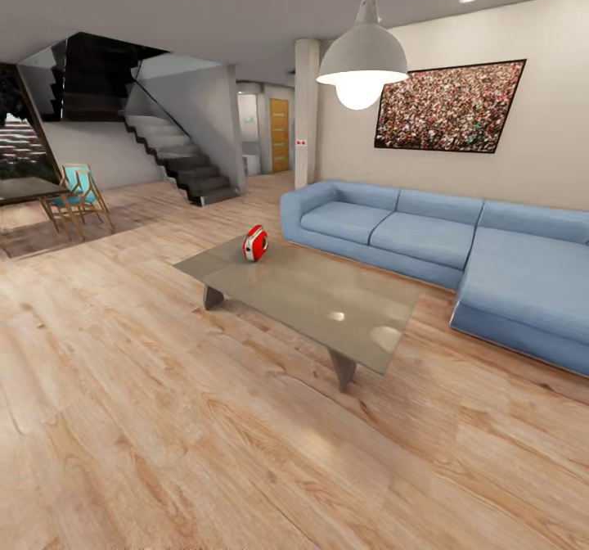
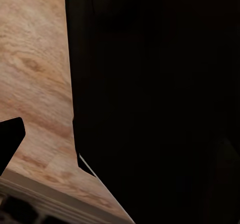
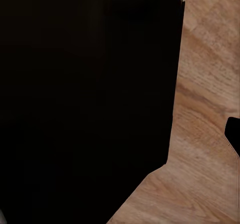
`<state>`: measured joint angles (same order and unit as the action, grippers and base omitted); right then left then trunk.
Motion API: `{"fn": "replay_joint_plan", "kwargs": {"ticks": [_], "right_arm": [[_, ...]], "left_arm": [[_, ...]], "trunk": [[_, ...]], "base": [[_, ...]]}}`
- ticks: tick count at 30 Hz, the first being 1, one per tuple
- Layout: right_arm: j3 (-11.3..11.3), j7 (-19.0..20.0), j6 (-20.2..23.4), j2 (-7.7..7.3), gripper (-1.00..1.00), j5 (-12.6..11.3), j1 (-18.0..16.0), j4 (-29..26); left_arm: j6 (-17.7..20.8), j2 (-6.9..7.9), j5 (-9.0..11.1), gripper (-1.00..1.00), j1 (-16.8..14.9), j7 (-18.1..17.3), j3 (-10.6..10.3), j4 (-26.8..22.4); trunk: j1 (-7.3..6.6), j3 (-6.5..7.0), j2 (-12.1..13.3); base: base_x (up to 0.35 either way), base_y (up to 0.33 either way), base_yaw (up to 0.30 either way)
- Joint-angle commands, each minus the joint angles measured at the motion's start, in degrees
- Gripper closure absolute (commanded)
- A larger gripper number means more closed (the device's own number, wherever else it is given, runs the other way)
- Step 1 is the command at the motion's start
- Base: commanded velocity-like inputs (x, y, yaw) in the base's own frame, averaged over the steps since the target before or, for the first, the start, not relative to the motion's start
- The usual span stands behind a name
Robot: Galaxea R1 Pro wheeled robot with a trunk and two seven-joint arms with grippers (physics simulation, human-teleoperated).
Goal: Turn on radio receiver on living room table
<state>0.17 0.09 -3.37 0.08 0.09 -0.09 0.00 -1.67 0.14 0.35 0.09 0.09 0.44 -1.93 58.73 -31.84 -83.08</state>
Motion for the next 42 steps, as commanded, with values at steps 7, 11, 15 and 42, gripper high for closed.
{"fn": "replay_joint_plan", "kwargs": {"ticks": [7,11,15,42], "right_arm": [[0.1,0.0,-0.1,0.0,-1.0,0.0,0.0,0.0],[0.1,0.0,-0.1,0.0,-1.0,0.0,0.0,0.0],[0.1,0.0,-0.1,0.0,-1.0,0.0,0.0,0.0],[0.0,0.0,-0.1,0.0,-1.0,0.0,0.0,0.0]], "left_arm": [[0.0,-0.04,0.0,-1.0,0.0,0.0,0.0,0.0],[0.0,-0.05,0.0,-1.0,0.0,0.0,0.0,0.0],[0.0,-0.04,0.0,-1.0,0.0,0.0,0.0,0.0],[0.0,-0.03,0.0,-1.0,0.0,-0.1,0.0,0.0]], "trunk": [[0.0,0.0,0.0],[0.0,0.0,0.0],[0.0,0.0,0.0],[0.0,0.0,0.0]], "base": [[0.0,0.0,0.254],[0.0,0.0,0.27],[0.0,0.0,0.27],[0.005,0.0,0.226]]}}
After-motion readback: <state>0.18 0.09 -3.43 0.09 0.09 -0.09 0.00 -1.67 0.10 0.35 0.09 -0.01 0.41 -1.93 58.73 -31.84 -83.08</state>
